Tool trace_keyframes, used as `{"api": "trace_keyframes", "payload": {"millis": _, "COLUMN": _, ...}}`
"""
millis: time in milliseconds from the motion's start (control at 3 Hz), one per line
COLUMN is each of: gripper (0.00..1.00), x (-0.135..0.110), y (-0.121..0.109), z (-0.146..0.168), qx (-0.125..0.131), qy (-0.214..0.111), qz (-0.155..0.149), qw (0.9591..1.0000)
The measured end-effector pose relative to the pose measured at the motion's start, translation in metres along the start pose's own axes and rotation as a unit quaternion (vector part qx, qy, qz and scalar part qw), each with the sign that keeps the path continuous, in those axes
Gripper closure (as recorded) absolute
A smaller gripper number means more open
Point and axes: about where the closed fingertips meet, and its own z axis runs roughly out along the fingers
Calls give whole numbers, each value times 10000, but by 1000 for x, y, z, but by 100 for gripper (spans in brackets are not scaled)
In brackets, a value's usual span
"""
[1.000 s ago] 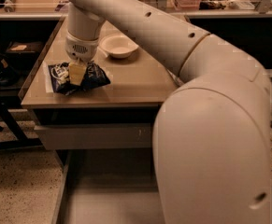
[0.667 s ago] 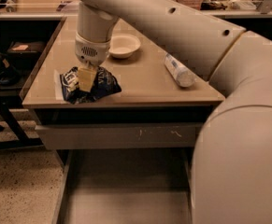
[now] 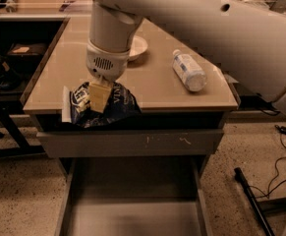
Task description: Place blue chip bag into middle drawer
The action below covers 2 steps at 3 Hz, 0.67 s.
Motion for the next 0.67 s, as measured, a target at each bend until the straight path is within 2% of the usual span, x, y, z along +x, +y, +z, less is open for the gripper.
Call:
{"api": "trace_keyframes", "payload": {"millis": 333, "gripper": 100, "x": 0, "y": 2, "z": 0, "qx": 35, "qy": -29, "qz": -11, "qw": 10000}}
{"api": "trace_keyframes", "payload": {"millis": 667, "gripper": 100, "x": 12, "y": 26, "z": 13, "qx": -51, "qy": -120, "qz": 365, "qw": 9992}}
